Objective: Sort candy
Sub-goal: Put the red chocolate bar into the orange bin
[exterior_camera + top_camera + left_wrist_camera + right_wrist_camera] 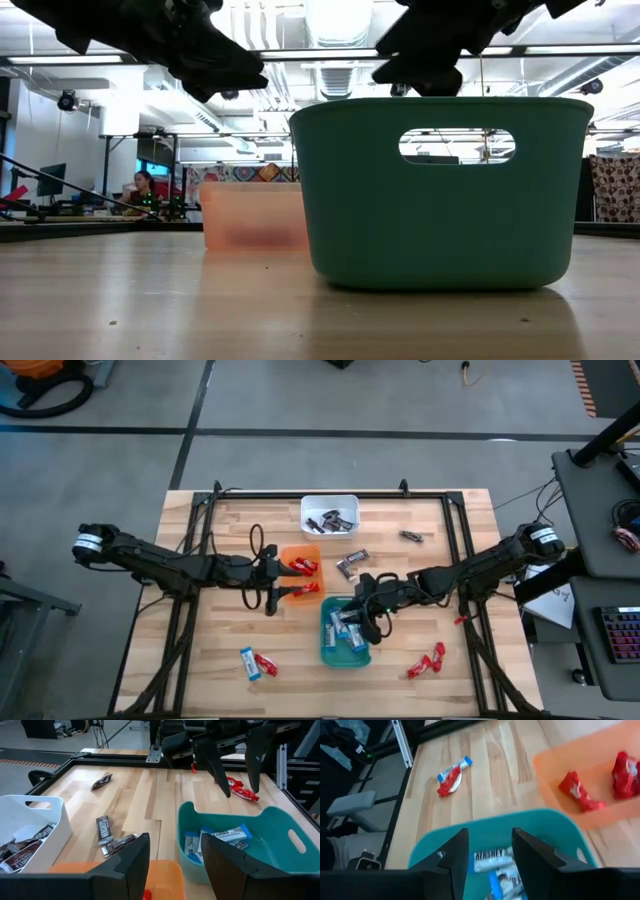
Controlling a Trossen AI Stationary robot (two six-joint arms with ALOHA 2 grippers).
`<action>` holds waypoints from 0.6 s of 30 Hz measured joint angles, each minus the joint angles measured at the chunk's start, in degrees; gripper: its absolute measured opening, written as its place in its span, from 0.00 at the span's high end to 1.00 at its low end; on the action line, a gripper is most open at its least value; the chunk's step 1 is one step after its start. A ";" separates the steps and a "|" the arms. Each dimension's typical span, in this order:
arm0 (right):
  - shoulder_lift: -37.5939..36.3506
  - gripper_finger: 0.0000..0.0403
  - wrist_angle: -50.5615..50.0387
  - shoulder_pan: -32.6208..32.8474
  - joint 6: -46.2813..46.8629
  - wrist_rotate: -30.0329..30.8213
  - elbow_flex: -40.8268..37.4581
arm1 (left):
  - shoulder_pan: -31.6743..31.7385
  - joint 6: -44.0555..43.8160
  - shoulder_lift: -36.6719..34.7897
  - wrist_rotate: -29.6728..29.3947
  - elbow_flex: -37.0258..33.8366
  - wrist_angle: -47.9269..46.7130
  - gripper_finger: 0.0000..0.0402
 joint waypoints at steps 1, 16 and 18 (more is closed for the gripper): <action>-0.15 0.66 -1.60 0.02 0.58 -0.11 0.42 | 0.00 0.02 0.00 0.00 0.00 -0.11 0.60; -0.23 0.68 -35.63 4.73 2.19 -3.14 11.64 | 0.00 1.34 -0.03 -0.02 0.00 -1.06 0.60; -0.22 0.69 -37.46 6.54 2.17 -4.26 11.67 | 0.00 2.16 -0.03 -0.02 0.00 -1.04 0.60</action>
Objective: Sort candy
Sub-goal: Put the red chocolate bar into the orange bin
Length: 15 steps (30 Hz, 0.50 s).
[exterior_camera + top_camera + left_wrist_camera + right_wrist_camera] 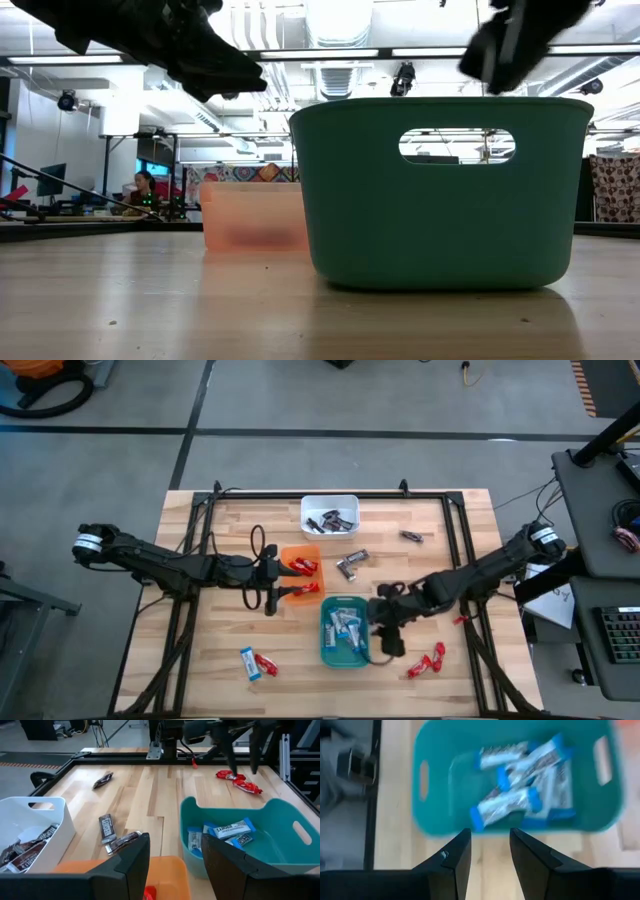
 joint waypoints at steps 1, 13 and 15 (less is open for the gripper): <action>0.00 0.69 -0.68 1.21 0.06 -0.09 -0.08 | 0.00 0.34 0.00 0.00 0.00 0.02 0.60; 0.46 0.67 -3.94 16.86 19.10 0.01 -3.61 | 0.02 5.74 -0.02 -0.12 3.16 0.15 0.60; 1.53 0.66 -3.98 19.25 22.34 -0.02 -3.84 | 0.02 6.96 -0.02 -0.16 4.04 0.18 0.60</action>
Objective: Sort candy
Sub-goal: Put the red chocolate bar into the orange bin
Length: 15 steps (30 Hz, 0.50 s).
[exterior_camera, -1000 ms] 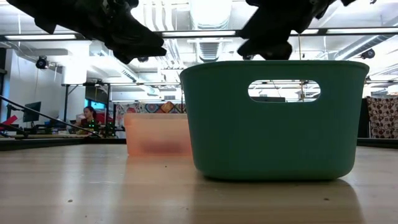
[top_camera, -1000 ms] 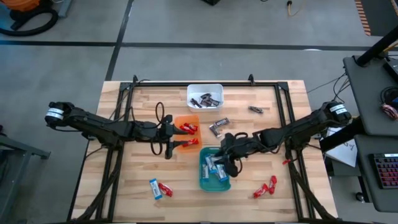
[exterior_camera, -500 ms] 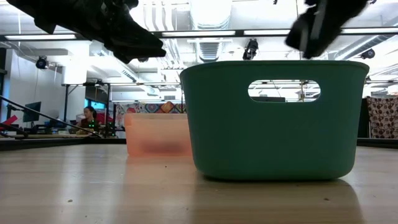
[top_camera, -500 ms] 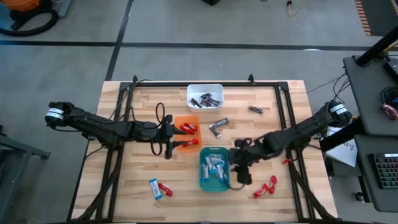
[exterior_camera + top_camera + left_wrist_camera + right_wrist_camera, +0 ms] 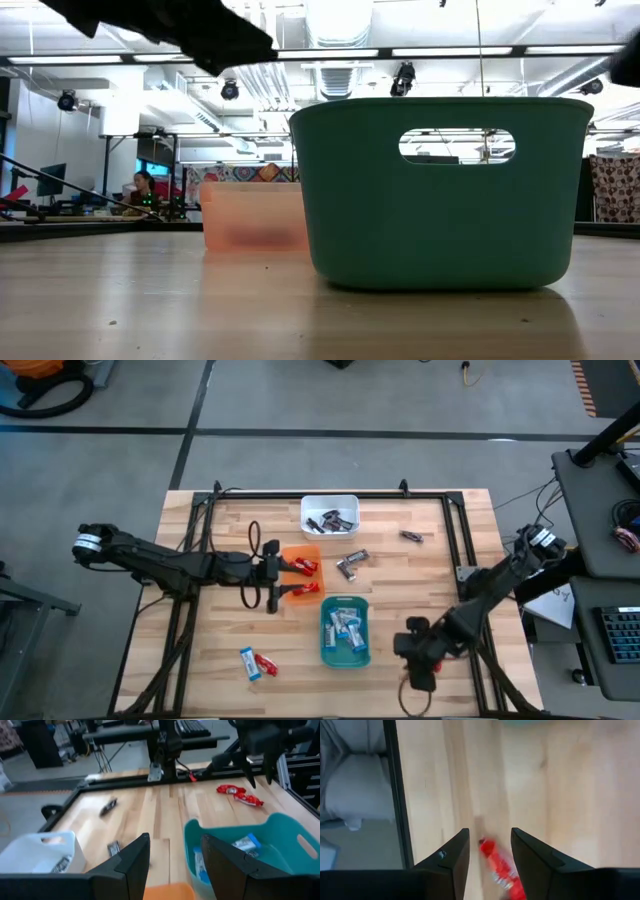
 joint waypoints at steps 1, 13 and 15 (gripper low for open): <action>0.84 0.66 0.06 1.06 1.16 -0.03 0.00 | 0.00 0.61 0.00 -0.02 0.41 -0.02 0.60; 10.28 0.67 0.30 7.71 7.49 -2.04 0.36 | 0.02 2.37 0.00 -0.03 2.49 -0.06 0.60; 10.98 0.68 0.23 7.72 8.14 -2.02 0.39 | 0.02 1.92 0.00 -0.03 2.50 -0.06 0.60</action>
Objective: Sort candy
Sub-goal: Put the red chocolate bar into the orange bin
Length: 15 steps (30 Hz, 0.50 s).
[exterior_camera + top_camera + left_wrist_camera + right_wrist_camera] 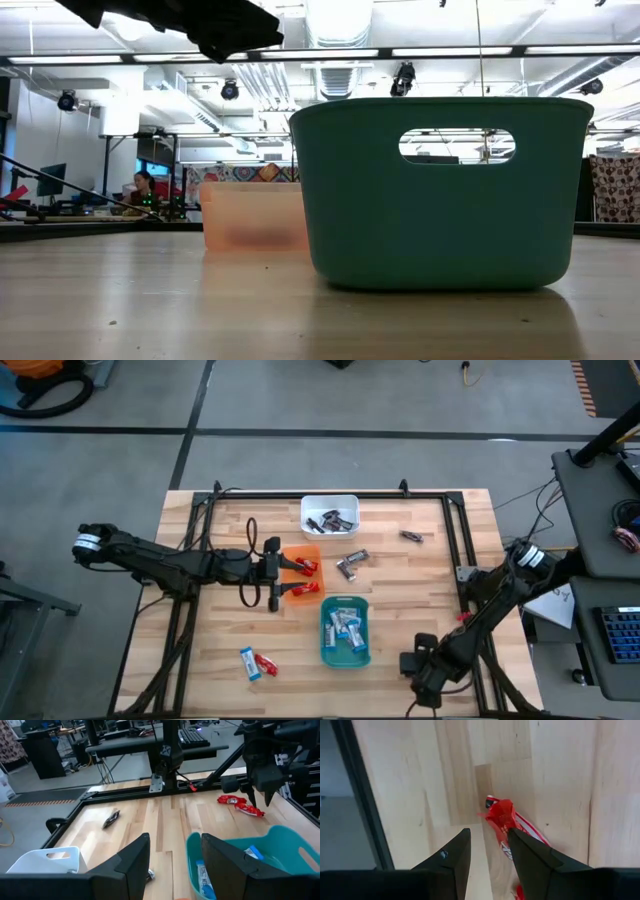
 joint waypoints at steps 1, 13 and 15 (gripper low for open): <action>0.34 0.68 -0.07 -0.01 0.27 0.00 0.03 | 0.00 -0.24 0.00 0.00 0.00 -0.05 0.60; 0.26 0.71 -2.01 -0.02 0.94 0.00 0.09 | 0.00 -1.93 0.17 0.00 0.00 -0.25 0.60; -0.03 0.69 -2.82 -0.02 1.71 -0.01 0.09 | 0.00 -1.99 0.20 0.00 -0.01 -0.45 0.60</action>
